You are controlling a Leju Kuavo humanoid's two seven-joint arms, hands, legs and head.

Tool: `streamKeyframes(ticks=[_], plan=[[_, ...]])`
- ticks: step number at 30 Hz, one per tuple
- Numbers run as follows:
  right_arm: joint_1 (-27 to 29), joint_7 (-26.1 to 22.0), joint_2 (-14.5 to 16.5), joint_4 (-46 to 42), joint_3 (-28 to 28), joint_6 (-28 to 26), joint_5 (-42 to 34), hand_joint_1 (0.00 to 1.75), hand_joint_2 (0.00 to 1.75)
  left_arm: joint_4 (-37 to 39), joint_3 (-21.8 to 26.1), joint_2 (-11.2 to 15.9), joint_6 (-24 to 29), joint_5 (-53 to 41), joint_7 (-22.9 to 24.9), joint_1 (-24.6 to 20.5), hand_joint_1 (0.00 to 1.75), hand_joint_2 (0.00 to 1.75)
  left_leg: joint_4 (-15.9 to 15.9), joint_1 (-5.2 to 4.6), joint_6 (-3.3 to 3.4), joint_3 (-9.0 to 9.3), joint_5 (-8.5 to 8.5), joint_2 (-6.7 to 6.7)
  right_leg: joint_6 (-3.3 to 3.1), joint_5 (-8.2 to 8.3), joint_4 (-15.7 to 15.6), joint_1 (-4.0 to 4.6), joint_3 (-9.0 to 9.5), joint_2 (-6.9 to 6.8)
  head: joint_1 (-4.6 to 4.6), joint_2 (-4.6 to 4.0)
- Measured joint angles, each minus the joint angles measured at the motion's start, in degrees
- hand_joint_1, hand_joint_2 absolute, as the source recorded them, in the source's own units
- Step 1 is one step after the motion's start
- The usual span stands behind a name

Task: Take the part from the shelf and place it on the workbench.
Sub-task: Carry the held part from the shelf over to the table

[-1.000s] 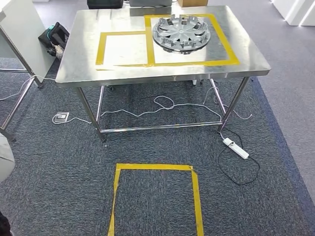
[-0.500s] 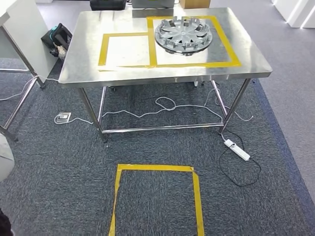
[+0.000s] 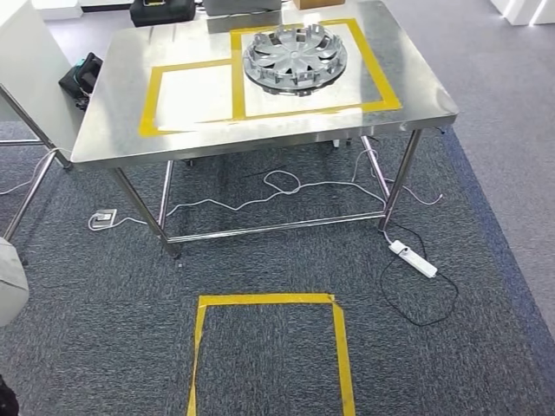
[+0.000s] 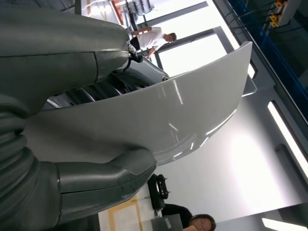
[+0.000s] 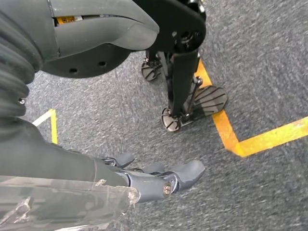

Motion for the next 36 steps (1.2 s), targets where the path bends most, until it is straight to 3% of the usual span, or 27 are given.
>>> streamKeyframes(ticks=[2, 3, 4, 6, 8, 12, 16, 20, 22, 26, 36], plan=[[-0.03, 0.01, 0.01, 0.0, 0.2, 0.03, 0.11, 0.0, 1.75, -0.03, 0.17, -0.01, -0.07, 0.21, -0.03, 0.2, 1.75, 1.75, 6.79, -0.38, 0.25, -4.93, -2.42, -0.01, -0.47, -0.48, -0.08, 0.28, 0.42, 0.2, -0.13, 0.0], [0.0, 0.04, 0.02, 0.0, 0.27, 0.05, 0.19, 0.0, 1.75, -0.03, 0.27, -0.03, -0.13, 0.29, -0.03, 0.35, 1.75, 1.75, 7.99, -0.57, 0.51, -6.43, -2.5, -0.02, -0.67, -0.8, -0.11, 0.44, 0.76, 0.33, -0.13, 0.0], [0.02, 0.09, 0.02, 0.0, 0.34, 0.08, 0.26, 0.0, 1.75, -0.03, 0.42, -0.05, -0.21, 0.37, -0.04, 0.47, 1.75, 1.75, 7.33, -0.79, 0.9, -6.99, -1.33, -0.03, -0.8, -1.16, -0.12, 0.61, 1.21, 0.49, -0.14, 0.0], [-0.01, 0.16, 0.02, 0.0, 0.51, 0.11, 0.41, 0.0, 1.75, -0.11, 0.78, -0.1, -0.37, 0.43, -0.05, 0.63, 1.75, 1.75, 1.34, -1.35, 2.06, -5.78, 4.15, -0.13, -0.88, -1.94, -0.19, 0.85, 2.18, 0.78, -0.12, 0.0], [-0.13, 0.25, 0.02, 0.0, 0.64, 0.12, 0.56, 0.0, 1.75, -0.29, 1.15, -0.13, -0.59, 0.46, -0.09, 0.78, 1.75, 1.75, -4.42, -1.91, 3.01, -4.34, 7.1, -0.29, -0.55, -2.83, -0.07, 1.18, 2.67, 1.08, -0.1, 0.0], [0.0, 0.67, 0.01, 0.0, 0.75, 0.07, 0.67, 0.0, 1.75, -0.65, 1.67, -0.44, -1.09, 0.37, -0.22, 1.18, 1.75, 1.75, -6.26, -1.95, 3.09, -3.34, 7.54, -0.38, 0.22, -3.82, -0.89, 1.47, 3.26, 1.22, -0.21, 0.0], [-0.13, 0.85, -0.02, 0.02, 1.08, 0.02, 0.92, 0.0, 1.75, -0.93, 2.11, -0.87, -1.31, 0.19, -0.23, 1.33, 1.75, 1.75, -6.67, -1.68, 2.73, -2.53, 7.41, -0.45, -1.39, -3.59, -1.97, 1.89, 4.68, 0.95, 0.3, 0.0], [-0.22, 0.85, -0.02, 0.02, 1.19, 0.05, 0.97, 0.0, 1.75, -0.96, 2.47, -1.05, -1.52, 0.17, -0.25, 1.42, 1.75, 1.75, -6.67, -1.85, 3.37, -2.48, 6.99, -0.53, -1.76, -3.85, -3.15, 1.87, 5.37, 0.75, 0.33, 0.0], [-0.21, 0.85, -0.02, 0.02, 1.28, 0.13, 1.04, 0.0, 1.75, -0.98, 2.62, -1.08, -1.68, 0.14, -0.24, 1.44, 1.75, 1.75, -6.66, -1.93, 3.53, -2.47, 6.9, -0.54, -1.4, -3.87, -3.41, 1.81, 5.46, 0.73, 0.31, 0.0], [-0.2, 0.85, -0.02, 0.02, 1.7, 0.25, 1.15, 0.0, 1.75, -1.01, 2.92, -1.19, -1.94, 0.0, -0.25, 1.43, 1.75, 1.75, -6.65, -2.04, 3.68, -2.42, 6.91, -0.53, 0.21, -3.74, -3.68, 1.61, 5.52, 0.7, 0.28, 0.0], [-0.21, 0.66, 0.05, 0.0, 2.03, 0.73, 0.93, 0.0, 1.75, -1.01, 2.96, -1.35, -2.11, -0.34, -0.23, 0.75, 1.75, 1.75, -6.62, -2.14, 3.91, -2.18, 7.02, -0.54, 0.86, -3.6, -3.68, 1.52, 5.64, 0.63, 0.26, 0.0]])
